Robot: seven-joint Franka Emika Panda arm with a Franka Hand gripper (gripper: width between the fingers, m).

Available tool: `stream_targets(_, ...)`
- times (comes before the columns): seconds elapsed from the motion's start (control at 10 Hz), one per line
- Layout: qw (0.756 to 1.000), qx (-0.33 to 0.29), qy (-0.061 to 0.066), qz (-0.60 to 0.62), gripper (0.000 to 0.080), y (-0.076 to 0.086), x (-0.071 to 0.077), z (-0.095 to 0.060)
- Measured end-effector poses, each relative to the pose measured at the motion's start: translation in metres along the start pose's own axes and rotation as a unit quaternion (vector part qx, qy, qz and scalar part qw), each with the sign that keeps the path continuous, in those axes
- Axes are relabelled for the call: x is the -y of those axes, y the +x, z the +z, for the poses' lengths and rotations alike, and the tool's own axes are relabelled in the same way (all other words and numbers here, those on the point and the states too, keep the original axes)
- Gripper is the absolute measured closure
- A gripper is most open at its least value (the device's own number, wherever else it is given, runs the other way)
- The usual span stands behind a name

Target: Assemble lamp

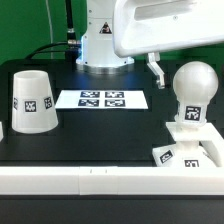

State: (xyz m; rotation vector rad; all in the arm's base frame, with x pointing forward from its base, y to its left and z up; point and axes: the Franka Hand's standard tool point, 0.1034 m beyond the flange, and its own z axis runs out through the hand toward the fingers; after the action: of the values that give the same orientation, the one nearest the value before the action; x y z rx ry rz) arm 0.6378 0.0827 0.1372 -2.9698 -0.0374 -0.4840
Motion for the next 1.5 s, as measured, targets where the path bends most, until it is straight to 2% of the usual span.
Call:
stream_targets(0.4,1.000,-0.001,-0.001,-0.002,0.0100,0.000,-0.003,-0.003)
stream_targets(0.7,1.000,0.009,0.002,-0.003,0.0100,0.005,-0.001,-0.022)
stream_targets(0.9,1.000,0.017,0.003,-0.003,0.0100,0.002,0.000,-0.020)
stream_targets(1.0,0.999,0.033,0.004,-0.002,0.0100,-0.002,0.000,-0.019)
stream_targets(1.1,0.996,0.087,0.012,0.000,0.0100,-0.009,0.004,-0.019)
stream_targets(1.3,0.987,0.159,0.026,0.003,0.0100,-0.004,0.012,-0.019)
stream_targets(1.5,0.977,0.212,0.032,0.004,0.0100,-0.009,0.009,-0.015)
